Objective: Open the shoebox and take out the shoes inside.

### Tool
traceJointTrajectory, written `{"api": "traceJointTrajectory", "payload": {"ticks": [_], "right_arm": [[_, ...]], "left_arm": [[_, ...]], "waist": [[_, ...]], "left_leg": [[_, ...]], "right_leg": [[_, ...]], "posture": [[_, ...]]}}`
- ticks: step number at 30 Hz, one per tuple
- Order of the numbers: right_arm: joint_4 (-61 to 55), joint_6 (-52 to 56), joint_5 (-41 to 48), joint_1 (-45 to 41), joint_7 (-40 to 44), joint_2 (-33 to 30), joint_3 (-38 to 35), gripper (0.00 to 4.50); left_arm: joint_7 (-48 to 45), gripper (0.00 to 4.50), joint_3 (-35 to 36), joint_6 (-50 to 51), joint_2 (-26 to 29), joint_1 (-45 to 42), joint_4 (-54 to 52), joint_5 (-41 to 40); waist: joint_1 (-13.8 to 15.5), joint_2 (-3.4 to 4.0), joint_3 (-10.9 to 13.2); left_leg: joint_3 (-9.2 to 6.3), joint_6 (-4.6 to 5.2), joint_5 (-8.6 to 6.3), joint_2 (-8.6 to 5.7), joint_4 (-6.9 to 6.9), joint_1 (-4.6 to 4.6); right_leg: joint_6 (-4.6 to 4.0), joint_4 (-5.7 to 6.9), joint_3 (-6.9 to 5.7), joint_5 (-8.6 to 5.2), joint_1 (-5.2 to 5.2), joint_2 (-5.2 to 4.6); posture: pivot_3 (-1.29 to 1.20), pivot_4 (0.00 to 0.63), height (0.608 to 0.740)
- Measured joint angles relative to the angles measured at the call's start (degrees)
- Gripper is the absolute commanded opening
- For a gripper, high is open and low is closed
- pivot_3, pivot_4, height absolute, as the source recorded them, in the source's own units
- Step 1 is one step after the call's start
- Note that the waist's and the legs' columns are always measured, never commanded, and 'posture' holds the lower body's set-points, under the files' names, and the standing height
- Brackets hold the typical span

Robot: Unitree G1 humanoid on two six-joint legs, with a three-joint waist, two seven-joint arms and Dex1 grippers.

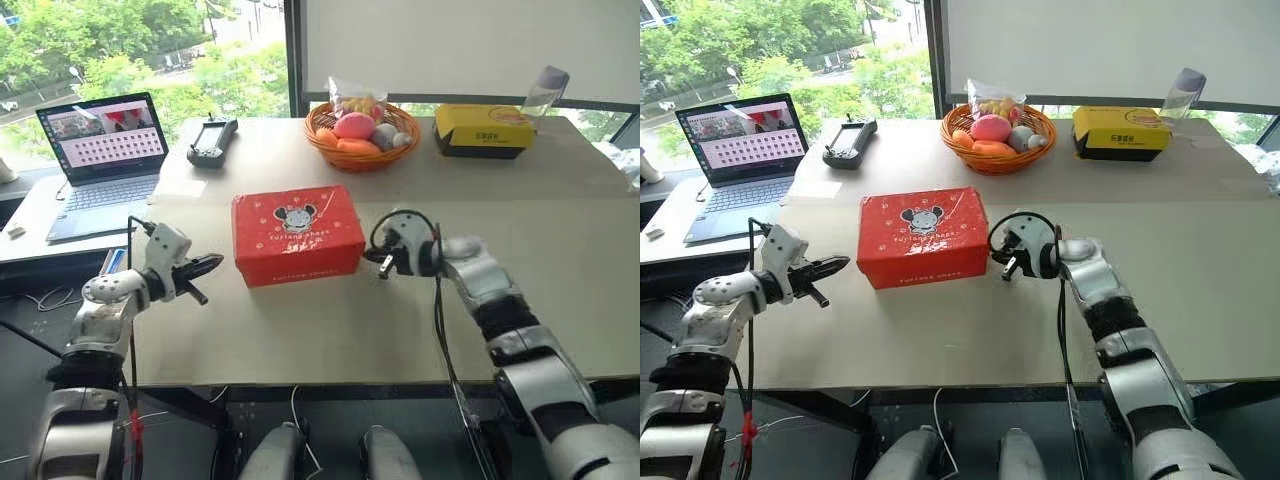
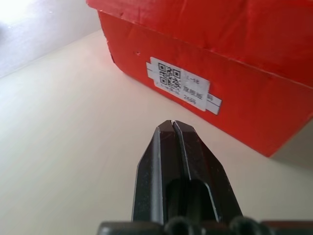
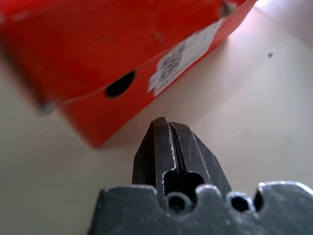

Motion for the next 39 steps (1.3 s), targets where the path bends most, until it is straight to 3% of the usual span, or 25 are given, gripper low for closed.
{"api": "traceJointTrajectory", "payload": {"ticks": [4,9,17,25,32,39], "right_arm": [[6.4,-4.9,-1.5,-2.9,-0.7,1.8,-0.2,0.0],[6.0,-5.9,-2.3,-1.2,0.7,1.3,-0.6,0.0],[-2.2,-2.0,-2.2,5.3,0.9,-4.0,-4.4,0.0],[-2.7,0.9,-2.2,8.0,-3.0,-11.6,-10.6,0.0],[-6.0,3.0,-1.8,11.3,-2.6,-13.3,-11.9,0.0],[-9.2,3.9,-1.2,11.4,-2.5,-13.0,-11.9,0.0]], "left_arm": [[0.6,0.02,-2.8,-2.7,-3.3,-2.2,2.9,2.8],[2.0,0.02,-4.8,-4.6,-7.9,-5.9,7.6,5.7],[2.3,0.02,-7.3,-9.1,-15.0,-14.8,19.2,9.7],[-0.5,0.02,-11.1,-13.6,-24.0,-19.4,24.5,11.9],[-1.0,0.02,-11.6,-15.6,-25.5,-21.5,28.1,12.9],[0.8,0.02,-9.5,-17.9,-22.0,-22.1,31.4,13.0]], "waist": [[0.1,0.0,0.0],[0.5,0.0,0.0],[1.5,-0.01,0.0],[1.2,-0.06,0.0],[-0.4,-0.06,0.0],[-0.7,-0.06,0.0]], "left_leg": [[0.0,0.0,0.01,0.0,0.02,0.0],[0.0,-0.02,0.02,0.0,0.11,0.0],[-0.03,0.01,-0.01,-0.04,0.49,-0.05],[0.01,0.06,-0.02,-0.07,0.6,-0.24],[0.04,0.09,-0.01,-0.03,0.67,-0.24],[0.04,0.11,0.0,-0.02,0.7,-0.24]], "right_leg": [[-0.01,0.04,0.01,0.01,0.01,0.03],[-0.01,0.3,0.0,0.01,0.03,0.07],[0.06,0.28,-0.09,0.05,0.09,0.05],[0.11,0.28,-0.08,0.08,0.2,-0.03],[0.13,0.33,-0.05,0.08,0.23,-0.04],[0.14,0.33,-0.05,0.08,0.22,-0.01]], "posture": [[0.0,0.15,0.732],[0.0,0.15,0.732],[0.0,0.15,0.732],[0.0,0.15,0.732],[0.0,0.15,0.732],[0.0,0.15,0.732]]}}
